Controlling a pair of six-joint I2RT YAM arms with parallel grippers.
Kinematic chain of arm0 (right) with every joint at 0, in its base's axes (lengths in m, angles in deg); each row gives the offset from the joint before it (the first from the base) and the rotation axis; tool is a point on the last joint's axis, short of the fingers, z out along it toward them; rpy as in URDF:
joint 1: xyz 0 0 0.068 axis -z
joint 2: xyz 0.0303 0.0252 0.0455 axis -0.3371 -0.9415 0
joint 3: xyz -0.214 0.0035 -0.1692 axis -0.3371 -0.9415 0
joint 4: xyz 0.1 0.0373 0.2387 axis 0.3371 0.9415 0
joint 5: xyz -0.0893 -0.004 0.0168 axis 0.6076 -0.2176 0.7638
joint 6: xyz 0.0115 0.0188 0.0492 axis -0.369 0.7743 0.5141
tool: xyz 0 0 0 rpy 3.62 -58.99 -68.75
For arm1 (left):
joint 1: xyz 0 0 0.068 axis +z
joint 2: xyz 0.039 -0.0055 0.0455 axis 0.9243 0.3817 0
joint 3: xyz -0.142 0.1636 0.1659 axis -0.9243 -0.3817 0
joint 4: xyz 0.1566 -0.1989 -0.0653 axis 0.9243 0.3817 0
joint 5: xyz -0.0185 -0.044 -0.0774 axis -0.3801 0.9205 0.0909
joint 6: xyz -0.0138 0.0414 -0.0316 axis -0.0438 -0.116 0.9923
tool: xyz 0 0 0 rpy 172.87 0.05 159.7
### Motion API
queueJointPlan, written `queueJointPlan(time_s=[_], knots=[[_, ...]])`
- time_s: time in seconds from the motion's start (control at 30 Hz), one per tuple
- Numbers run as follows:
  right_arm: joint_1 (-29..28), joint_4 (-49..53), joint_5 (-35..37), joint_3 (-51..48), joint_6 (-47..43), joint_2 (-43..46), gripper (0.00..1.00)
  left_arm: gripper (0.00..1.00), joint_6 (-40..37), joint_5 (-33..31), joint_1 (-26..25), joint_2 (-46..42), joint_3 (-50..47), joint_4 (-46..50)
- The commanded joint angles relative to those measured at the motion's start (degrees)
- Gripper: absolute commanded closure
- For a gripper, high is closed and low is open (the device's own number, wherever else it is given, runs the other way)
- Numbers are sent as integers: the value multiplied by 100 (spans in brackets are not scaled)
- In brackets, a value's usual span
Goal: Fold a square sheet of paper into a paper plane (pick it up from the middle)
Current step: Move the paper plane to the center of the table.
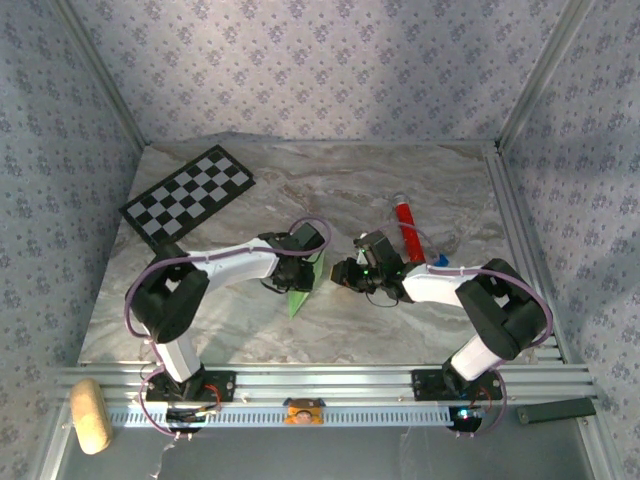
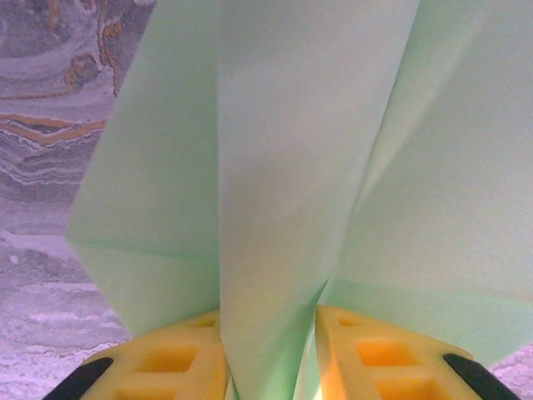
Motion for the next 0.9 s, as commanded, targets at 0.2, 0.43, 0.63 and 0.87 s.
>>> queueJointPlan(time_s=[0.2, 0.43, 0.63, 0.87], knots=[[-39, 205, 64, 108, 33, -2, 73, 76, -14, 127, -53, 69, -22, -11], [-44, 222, 72, 124, 28, -9, 73, 77, -38, 108, -71, 172, -23, -30], [-40, 239, 49, 148, 18, -33, 73, 75, -47, 79, -107, 288, 20, -27], [-40, 230, 61, 158, 23, -51, 73, 76, -87, -107, -193, 219, -19, -201]])
